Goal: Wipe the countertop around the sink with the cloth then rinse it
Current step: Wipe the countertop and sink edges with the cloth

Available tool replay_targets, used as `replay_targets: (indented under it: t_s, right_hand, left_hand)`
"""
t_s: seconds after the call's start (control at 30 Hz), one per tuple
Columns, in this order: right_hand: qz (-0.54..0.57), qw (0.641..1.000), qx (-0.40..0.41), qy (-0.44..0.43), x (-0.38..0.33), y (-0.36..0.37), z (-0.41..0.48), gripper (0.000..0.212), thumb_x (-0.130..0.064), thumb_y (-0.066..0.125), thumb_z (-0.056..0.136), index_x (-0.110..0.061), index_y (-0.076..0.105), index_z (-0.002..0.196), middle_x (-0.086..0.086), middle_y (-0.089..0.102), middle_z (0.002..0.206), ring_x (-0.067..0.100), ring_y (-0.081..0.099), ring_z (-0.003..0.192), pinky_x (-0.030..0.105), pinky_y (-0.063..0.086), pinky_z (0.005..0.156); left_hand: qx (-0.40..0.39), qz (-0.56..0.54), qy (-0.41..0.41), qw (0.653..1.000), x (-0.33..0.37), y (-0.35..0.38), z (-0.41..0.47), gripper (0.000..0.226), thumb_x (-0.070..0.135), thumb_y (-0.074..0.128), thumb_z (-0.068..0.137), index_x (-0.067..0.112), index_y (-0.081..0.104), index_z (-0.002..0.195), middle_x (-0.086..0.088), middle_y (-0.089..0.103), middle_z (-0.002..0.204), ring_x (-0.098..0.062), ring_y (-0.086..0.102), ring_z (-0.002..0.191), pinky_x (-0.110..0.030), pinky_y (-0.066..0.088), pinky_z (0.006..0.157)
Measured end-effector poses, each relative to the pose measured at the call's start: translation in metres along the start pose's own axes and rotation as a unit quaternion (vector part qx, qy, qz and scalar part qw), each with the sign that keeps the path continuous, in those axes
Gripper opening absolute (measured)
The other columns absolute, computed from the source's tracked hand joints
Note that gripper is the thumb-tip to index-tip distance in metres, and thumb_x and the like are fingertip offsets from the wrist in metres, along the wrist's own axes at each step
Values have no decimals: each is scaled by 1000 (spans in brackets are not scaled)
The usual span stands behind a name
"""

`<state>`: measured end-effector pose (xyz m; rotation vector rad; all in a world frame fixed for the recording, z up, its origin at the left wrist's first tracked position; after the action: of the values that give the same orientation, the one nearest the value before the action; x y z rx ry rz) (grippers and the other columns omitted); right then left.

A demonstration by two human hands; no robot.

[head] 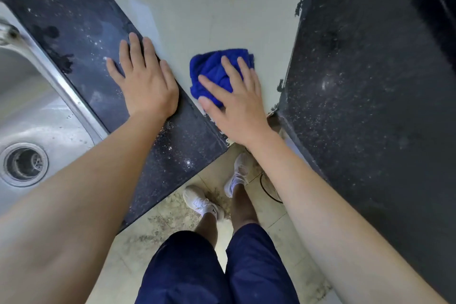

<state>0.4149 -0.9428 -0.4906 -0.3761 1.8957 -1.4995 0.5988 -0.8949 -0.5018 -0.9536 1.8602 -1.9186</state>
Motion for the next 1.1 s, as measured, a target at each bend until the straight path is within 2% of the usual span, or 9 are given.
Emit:
replay_targets:
  t_s: [0.07,0.17,0.27,0.37,0.5,0.63,0.8,1.0,1.1]
  right_hand:
    - [-3,999,-11,-36,4,4,-48,48,-56,46,101,-39,49,146,11,24,165,36,11,154,52,6,125]
    - [-26,998,-50,-40,38,-1,-82,54,-59,41,102,-39,39,152,10,13,168,32,0,155,55,8,125]
    - [-28,994,-108,-13,66,-6,-68,59,-64,33,101,-44,24,156,4,-8,169,28,-20,153,54,1,125]
    - [-9,994,-108,22,72,-10,-46,59,-62,34,101,-44,22,156,4,-11,169,29,-21,152,49,-3,125]
    - [-4,991,-103,91,92,-19,6,60,-64,29,101,-47,16,157,5,-15,168,32,-22,151,49,-7,124]
    - [-21,987,-96,124,106,-31,86,61,-66,24,101,-47,11,157,7,-16,168,38,-21,151,51,-9,123]
    - [-36,989,-95,111,105,-41,179,62,-69,21,99,-48,10,157,7,-15,168,40,-19,151,51,-9,123]
    - [-50,991,-48,113,82,-42,266,62,-68,17,99,-46,13,157,9,-8,169,43,-12,152,54,-6,123]
    - [-56,996,-32,66,74,-47,300,64,-69,17,97,-45,16,157,9,-2,169,42,-8,153,53,-4,124]
  left_hand:
    - [-1,-3,-2,1000,0,0,0,59,33,21,102,9,24,156,-11,16,165,-30,10,152,-60,1,120]
    - [-2,-3,0,1000,0,0,0,59,34,21,102,9,23,156,-10,16,165,-30,10,152,-60,2,120]
    - [2,-3,2,1000,0,0,1,58,33,22,102,9,24,155,-11,17,165,-31,12,152,-61,3,120]
    - [5,-1,10,1000,0,0,0,57,31,23,102,8,26,154,-13,20,164,-32,15,151,-63,5,119]
    - [1,4,13,1000,2,0,0,57,31,26,102,7,26,154,-14,20,164,-34,15,151,-63,5,119]
    - [1,7,10,1000,1,1,1,56,30,27,102,7,27,153,-13,21,163,-33,15,151,-62,5,119]
    - [-10,13,3,1000,1,3,4,57,31,27,100,9,28,153,-11,21,163,-31,15,151,-60,6,119]
    - [10,43,43,998,-9,-13,13,47,30,29,100,13,48,139,-7,45,147,-28,39,135,-58,15,111]
    - [27,63,48,996,-18,-24,22,44,28,32,100,12,49,138,-11,45,143,-31,42,130,-61,14,112]
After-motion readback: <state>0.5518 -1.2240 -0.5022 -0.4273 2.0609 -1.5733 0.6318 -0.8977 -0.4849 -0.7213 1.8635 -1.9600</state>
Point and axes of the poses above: each hand's wrist, its own z-axis towards the middle knuckle, its own y-axis out of the palm, x = y × z, the point moved 8 cm from there along z, towards the middle knuckle
